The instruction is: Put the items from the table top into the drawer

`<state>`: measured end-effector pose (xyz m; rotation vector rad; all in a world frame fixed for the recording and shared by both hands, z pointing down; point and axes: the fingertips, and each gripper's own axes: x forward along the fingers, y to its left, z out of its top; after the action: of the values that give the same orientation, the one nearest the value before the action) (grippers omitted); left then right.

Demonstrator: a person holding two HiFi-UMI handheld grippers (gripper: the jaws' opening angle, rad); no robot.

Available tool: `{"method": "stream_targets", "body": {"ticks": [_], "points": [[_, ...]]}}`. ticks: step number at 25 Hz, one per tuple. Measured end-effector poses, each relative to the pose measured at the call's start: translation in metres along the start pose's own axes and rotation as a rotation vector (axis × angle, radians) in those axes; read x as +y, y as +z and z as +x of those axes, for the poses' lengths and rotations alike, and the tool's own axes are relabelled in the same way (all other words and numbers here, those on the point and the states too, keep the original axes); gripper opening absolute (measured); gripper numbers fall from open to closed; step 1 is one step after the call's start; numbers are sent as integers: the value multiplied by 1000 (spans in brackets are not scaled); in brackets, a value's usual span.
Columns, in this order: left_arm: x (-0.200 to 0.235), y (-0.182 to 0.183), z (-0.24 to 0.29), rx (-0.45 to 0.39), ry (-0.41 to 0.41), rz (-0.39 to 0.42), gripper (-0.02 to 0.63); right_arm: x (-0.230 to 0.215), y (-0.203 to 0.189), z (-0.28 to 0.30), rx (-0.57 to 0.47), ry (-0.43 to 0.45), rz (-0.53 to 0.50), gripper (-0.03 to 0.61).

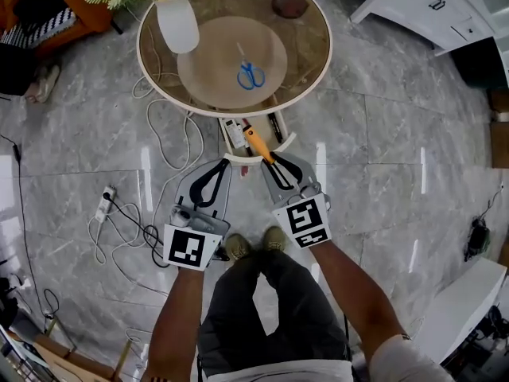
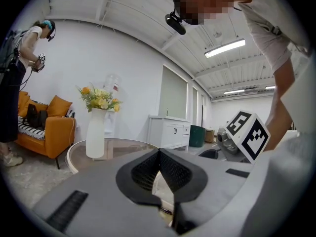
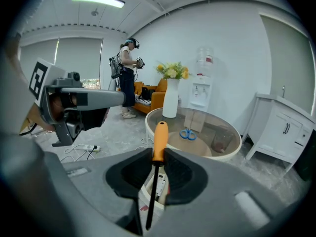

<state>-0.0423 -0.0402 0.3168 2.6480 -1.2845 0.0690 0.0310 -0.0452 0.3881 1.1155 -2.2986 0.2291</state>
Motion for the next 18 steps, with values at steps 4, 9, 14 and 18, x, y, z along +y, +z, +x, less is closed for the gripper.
{"method": "stream_targets", "body": {"ticks": [4, 9, 14, 18], "points": [[4, -31, 5, -3, 21, 12, 0, -1, -29, 19, 1, 17, -4, 71], [7, -69, 17, -10, 38, 30, 0, -5, -68, 47, 2, 42, -34, 71], [18, -104, 31, -23, 56, 45, 0, -12, -102, 80, -1, 48, -53, 71], [28, -126, 49, -42, 55, 59, 0, -20, -122, 109, -2, 47, -63, 71]]}}
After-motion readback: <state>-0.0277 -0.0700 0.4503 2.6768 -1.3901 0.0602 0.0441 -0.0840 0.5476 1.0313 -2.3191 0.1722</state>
